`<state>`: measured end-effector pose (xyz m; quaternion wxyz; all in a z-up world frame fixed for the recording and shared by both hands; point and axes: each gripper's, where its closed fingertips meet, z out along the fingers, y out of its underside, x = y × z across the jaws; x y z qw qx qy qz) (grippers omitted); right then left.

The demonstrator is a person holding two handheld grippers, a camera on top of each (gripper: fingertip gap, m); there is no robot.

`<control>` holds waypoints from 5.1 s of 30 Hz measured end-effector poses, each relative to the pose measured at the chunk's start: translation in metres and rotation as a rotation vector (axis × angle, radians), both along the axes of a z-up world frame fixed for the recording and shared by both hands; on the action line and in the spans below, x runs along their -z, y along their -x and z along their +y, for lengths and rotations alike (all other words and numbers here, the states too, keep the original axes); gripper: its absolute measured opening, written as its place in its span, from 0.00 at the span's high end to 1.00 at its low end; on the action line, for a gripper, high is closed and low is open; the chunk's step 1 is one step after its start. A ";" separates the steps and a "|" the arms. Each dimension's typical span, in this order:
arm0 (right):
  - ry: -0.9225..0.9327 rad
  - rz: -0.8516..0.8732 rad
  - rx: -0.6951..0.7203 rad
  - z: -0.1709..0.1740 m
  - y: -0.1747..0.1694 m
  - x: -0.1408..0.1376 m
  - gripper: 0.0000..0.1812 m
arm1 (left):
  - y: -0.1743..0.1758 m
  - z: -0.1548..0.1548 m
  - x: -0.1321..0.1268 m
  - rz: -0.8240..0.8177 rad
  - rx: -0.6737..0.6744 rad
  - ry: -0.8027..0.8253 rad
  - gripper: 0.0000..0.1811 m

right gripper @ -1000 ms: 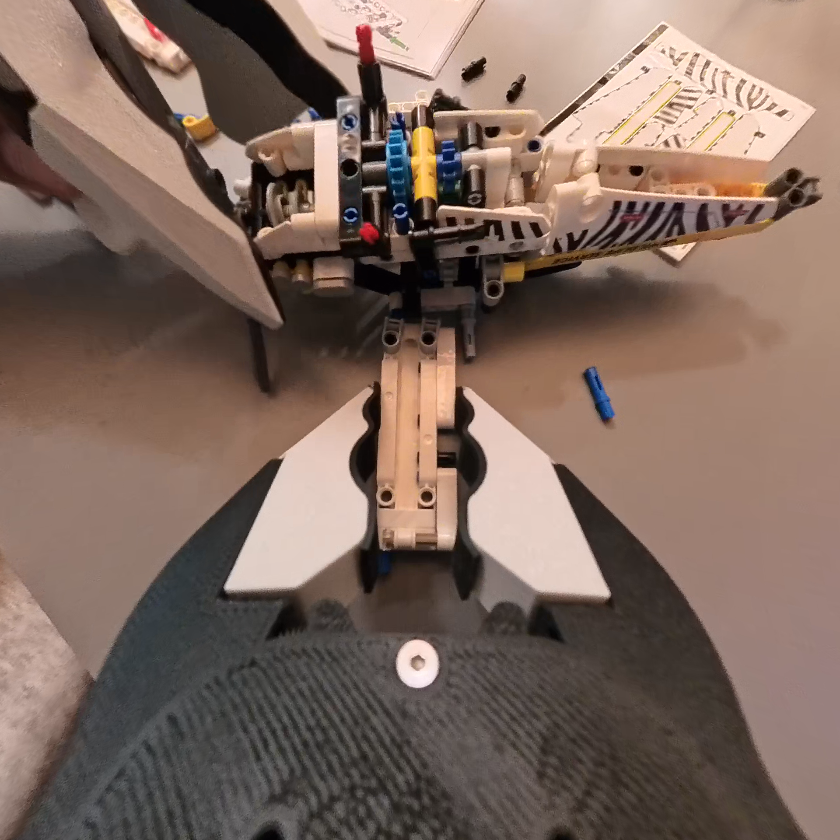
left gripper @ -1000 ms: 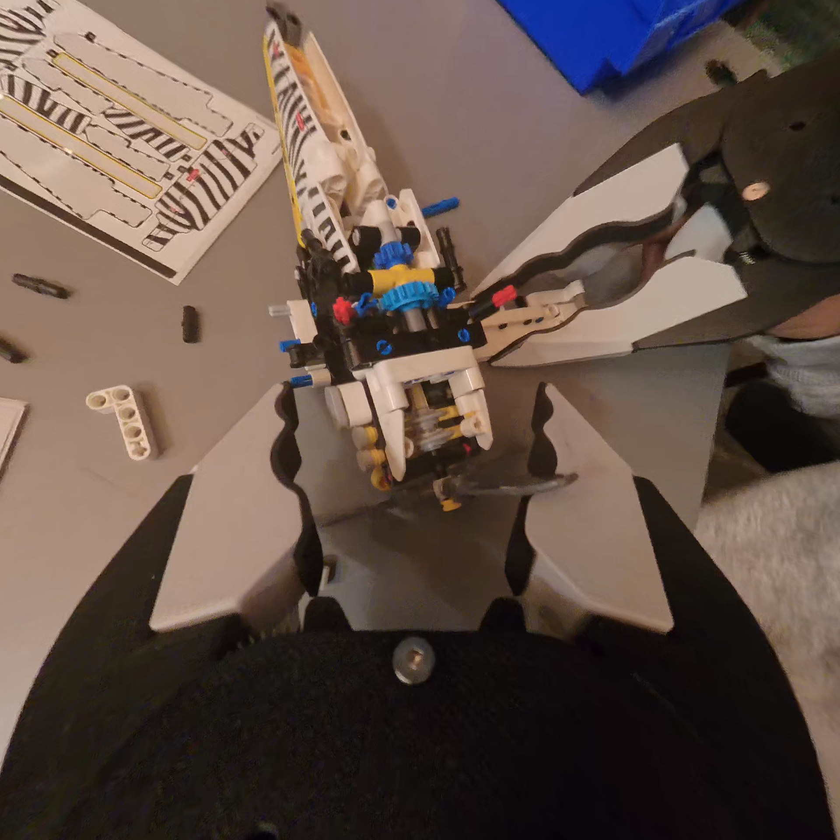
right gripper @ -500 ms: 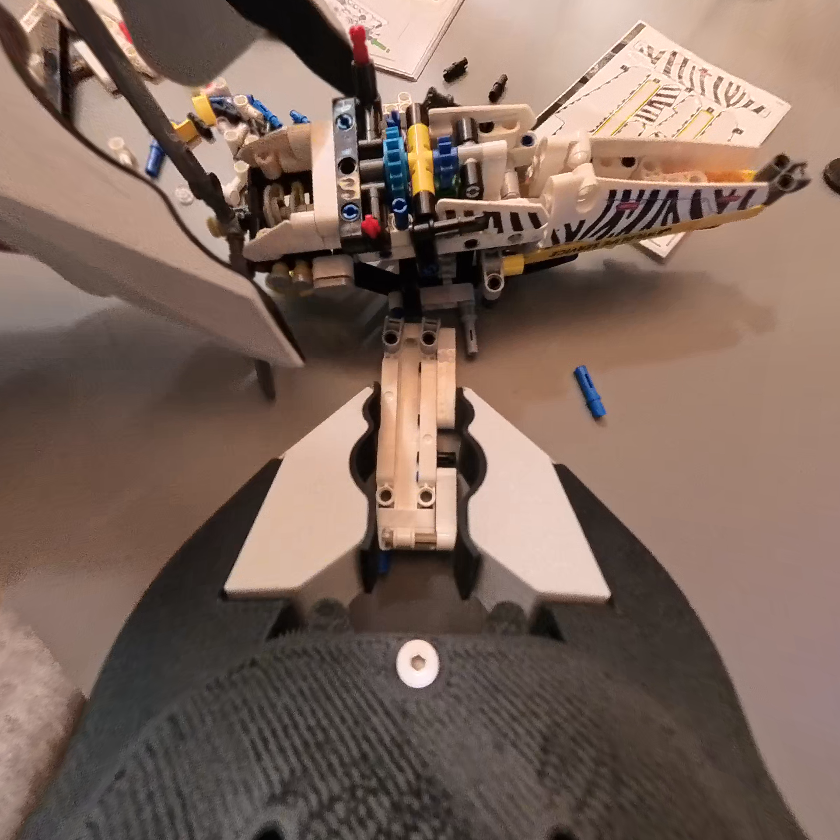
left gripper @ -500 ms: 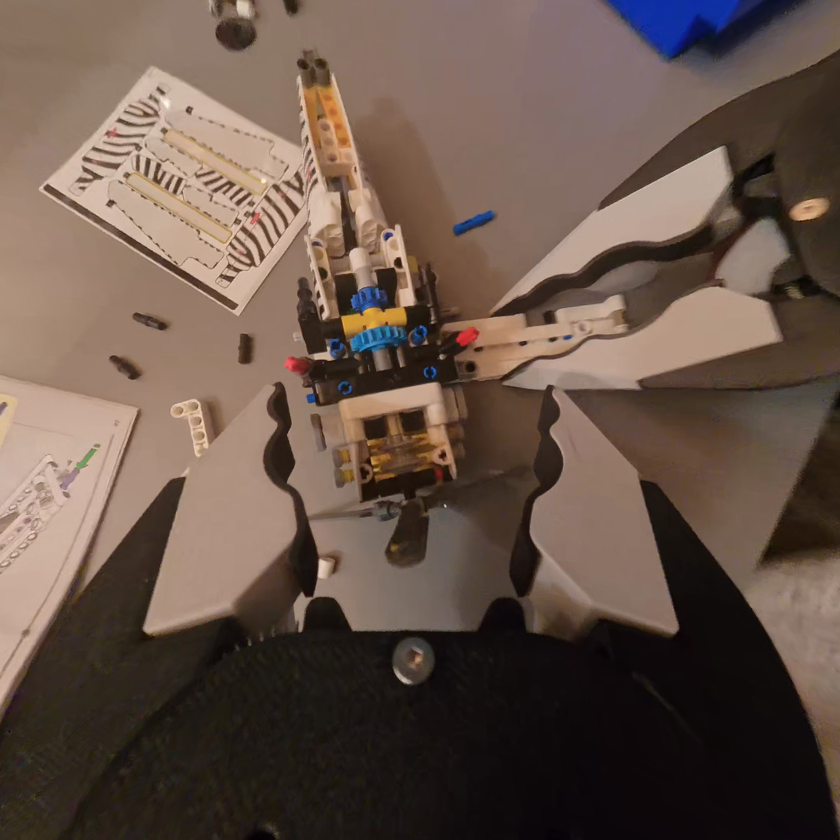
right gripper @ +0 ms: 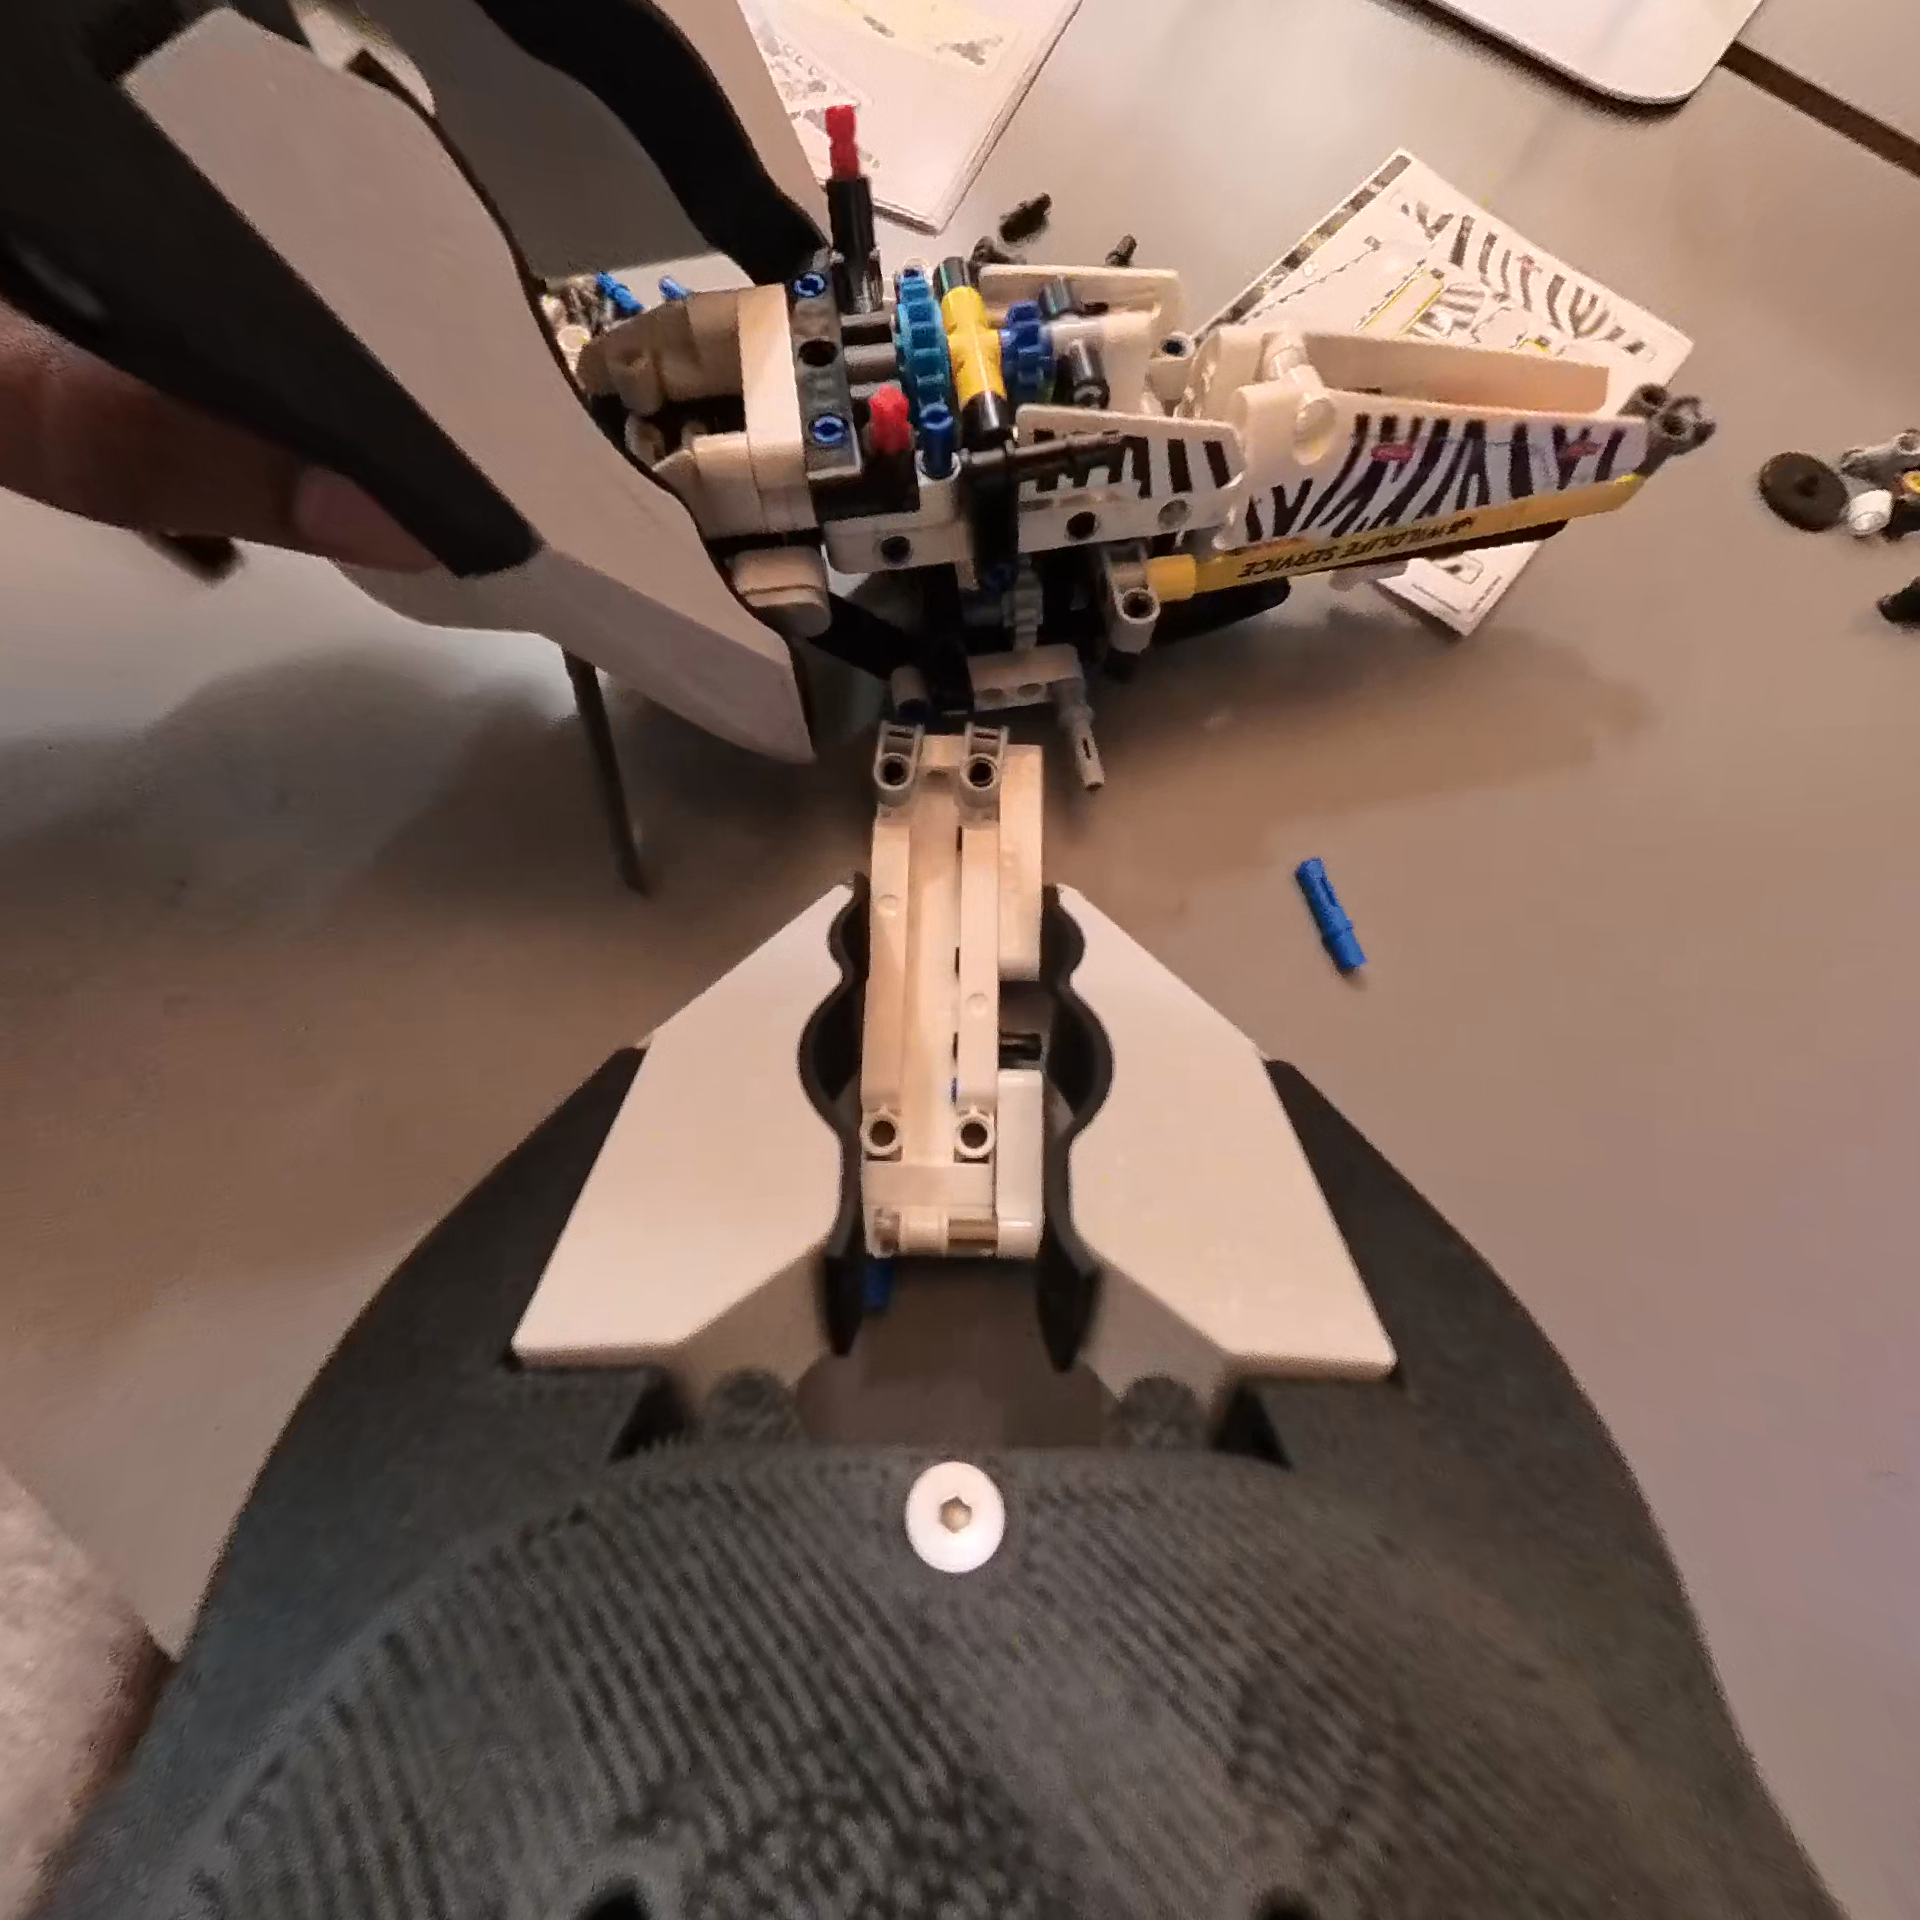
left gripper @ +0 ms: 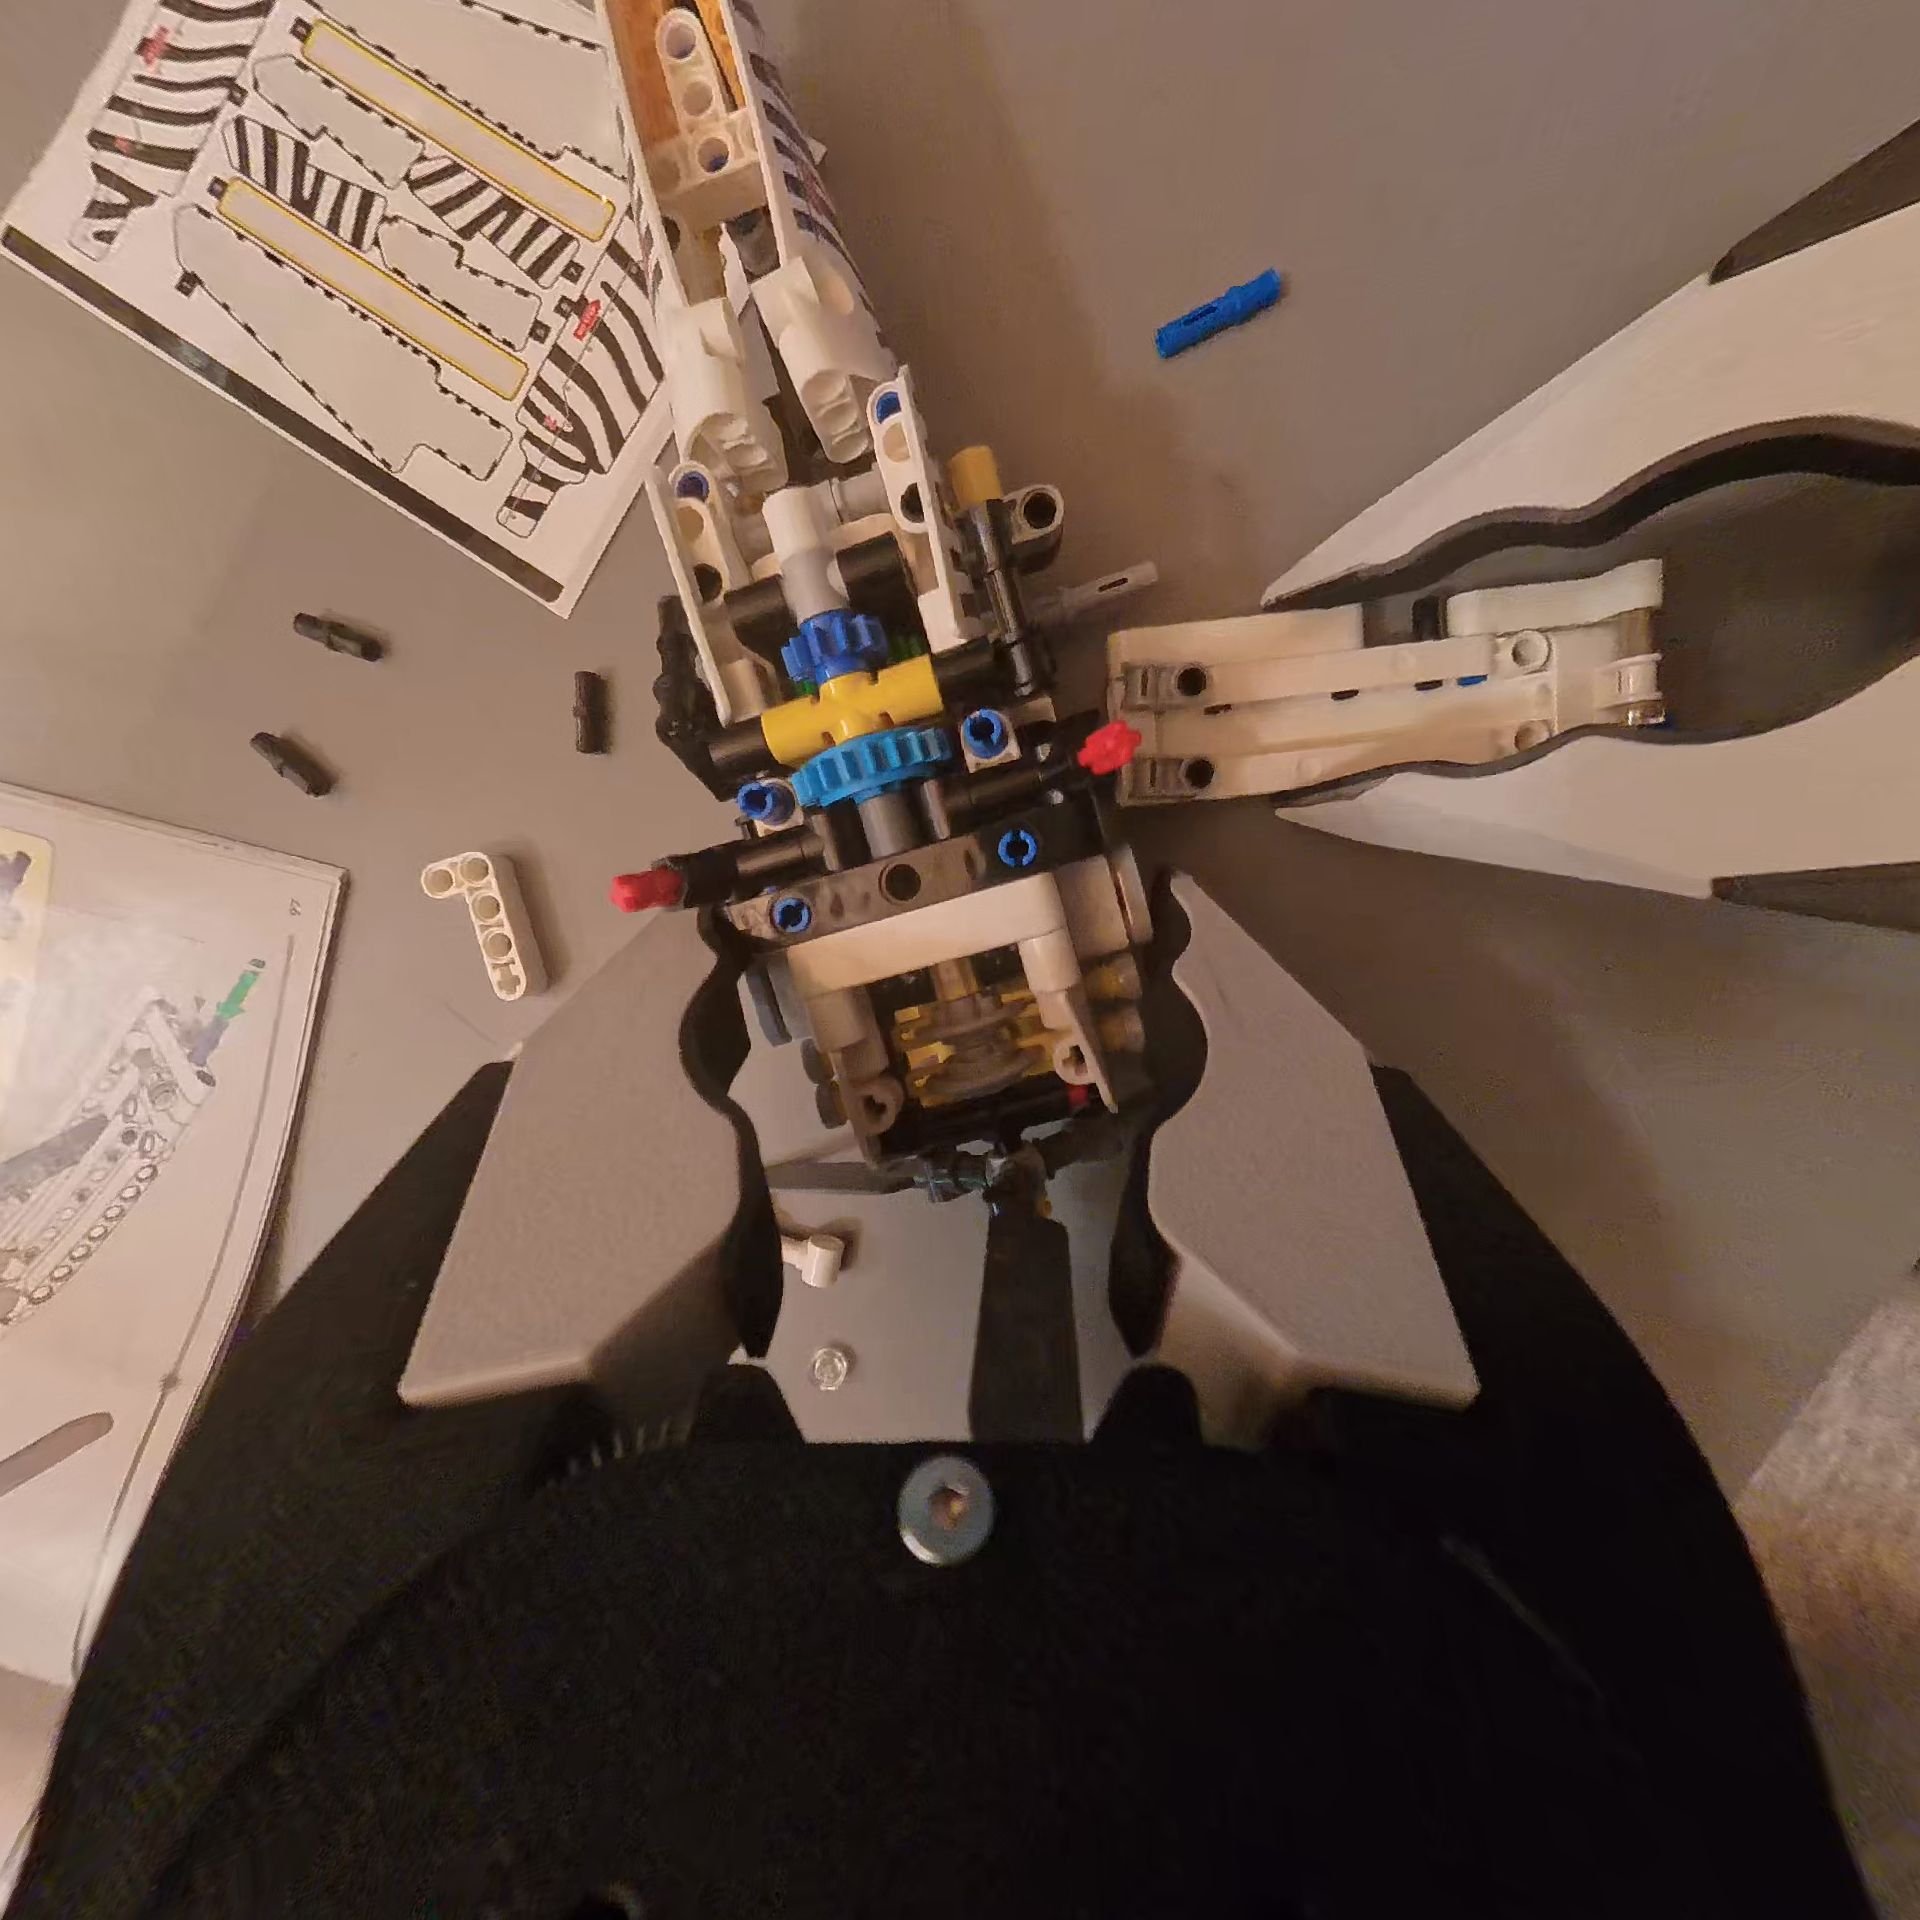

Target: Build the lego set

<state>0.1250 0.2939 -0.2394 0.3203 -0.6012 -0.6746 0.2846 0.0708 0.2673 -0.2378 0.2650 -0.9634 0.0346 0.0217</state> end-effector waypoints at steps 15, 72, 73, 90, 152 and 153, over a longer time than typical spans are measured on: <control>-0.041 0.022 -0.066 -0.006 0.009 -0.007 0.83 | 0.011 -0.009 0.003 -0.119 -0.029 0.008 0.55; -0.203 0.025 -0.148 -0.001 0.017 -0.001 0.83 | 0.008 -0.007 0.009 -0.192 -0.013 0.011 0.59; -0.206 0.026 -0.151 -0.001 0.017 -0.001 0.83 | 0.008 -0.007 0.009 -0.193 -0.013 0.011 0.59; -0.328 -0.010 -0.179 0.001 0.017 -0.002 0.83 | 0.008 -0.007 0.009 -0.201 -0.017 0.019 0.59; -0.029 0.230 -0.042 -0.016 -0.007 -0.079 0.97 | 0.025 -0.014 -0.019 -0.099 -0.086 -0.198 0.39; 0.000 0.254 -0.036 -0.017 -0.010 -0.084 0.97 | 0.027 -0.016 -0.023 -0.080 -0.095 -0.218 0.39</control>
